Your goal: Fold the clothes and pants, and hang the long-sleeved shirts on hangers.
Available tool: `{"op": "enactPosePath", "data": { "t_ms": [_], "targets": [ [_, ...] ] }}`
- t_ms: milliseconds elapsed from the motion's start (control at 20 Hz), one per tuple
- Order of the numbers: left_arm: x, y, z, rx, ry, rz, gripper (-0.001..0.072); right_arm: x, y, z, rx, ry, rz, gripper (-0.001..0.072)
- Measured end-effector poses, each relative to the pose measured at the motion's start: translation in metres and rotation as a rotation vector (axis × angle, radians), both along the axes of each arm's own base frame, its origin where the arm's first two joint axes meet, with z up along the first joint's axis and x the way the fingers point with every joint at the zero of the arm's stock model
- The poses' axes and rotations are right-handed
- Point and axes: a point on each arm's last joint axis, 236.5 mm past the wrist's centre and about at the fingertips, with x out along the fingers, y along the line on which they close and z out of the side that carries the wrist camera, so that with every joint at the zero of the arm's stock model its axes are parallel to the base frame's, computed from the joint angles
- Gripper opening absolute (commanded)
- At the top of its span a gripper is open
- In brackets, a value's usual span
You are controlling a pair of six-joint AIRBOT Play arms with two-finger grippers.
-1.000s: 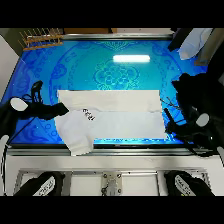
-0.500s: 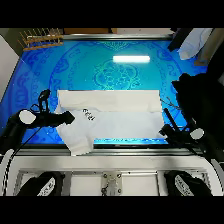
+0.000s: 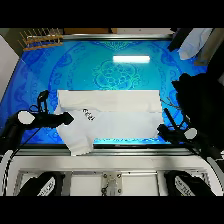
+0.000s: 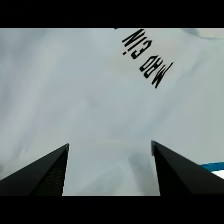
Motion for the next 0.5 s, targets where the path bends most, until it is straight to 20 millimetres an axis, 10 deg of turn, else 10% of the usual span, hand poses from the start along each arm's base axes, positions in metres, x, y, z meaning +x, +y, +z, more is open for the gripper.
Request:
{"op": "enactPosePath", "data": {
  "t_ms": [300, 500],
  "targets": [
    [-0.053, 0.058, -0.038, 0.066, 0.219, 0.170, 0.0545, -0.005, 0.006, -0.001, 0.003, 0.014, 0.038, 0.0010],
    [-0.088, 0.053, -0.076, -0.004, 0.351, 0.248, 0.0545, -0.005, 0.007, -0.001, 0.003, 0.016, 0.043, 0.0010]
  ]
}}
